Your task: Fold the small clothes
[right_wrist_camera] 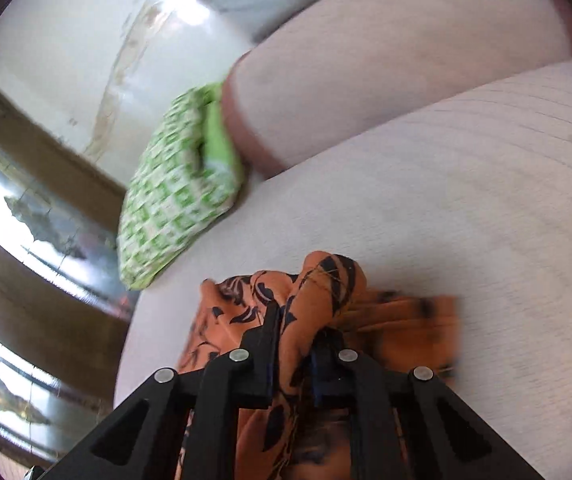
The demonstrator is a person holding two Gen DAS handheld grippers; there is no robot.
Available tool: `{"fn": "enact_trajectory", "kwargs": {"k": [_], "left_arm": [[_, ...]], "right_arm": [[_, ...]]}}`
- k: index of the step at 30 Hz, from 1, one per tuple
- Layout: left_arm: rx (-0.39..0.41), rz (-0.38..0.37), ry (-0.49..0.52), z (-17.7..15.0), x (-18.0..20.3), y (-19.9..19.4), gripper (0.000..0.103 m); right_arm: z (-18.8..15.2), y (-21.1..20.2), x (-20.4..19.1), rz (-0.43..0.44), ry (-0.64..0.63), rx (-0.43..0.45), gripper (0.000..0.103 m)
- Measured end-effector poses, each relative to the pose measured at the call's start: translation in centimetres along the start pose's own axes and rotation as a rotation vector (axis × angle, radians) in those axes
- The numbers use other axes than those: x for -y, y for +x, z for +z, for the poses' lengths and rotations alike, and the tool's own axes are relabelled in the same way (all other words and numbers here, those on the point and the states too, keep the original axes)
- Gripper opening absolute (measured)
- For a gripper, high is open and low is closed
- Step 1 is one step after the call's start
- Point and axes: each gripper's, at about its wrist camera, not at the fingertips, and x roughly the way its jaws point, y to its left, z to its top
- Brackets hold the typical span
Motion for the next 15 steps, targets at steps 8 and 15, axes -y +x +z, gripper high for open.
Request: {"fn": "enact_trajectory", "kwargs": {"k": [8, 15], "left_arm": [[-0.114, -0.112, 0.006, 0.2, -0.6, 2.7, 0.054], [-0.044, -0.136, -0.013, 0.9, -3.9, -5.8, 0.078]], "right_arm": [[0.3, 3.0, 6.0, -0.042, 0.143, -0.060, 0.025], [0.0, -3.8, 5.6, -0.144, 0.176, 0.080, 0.067]]}}
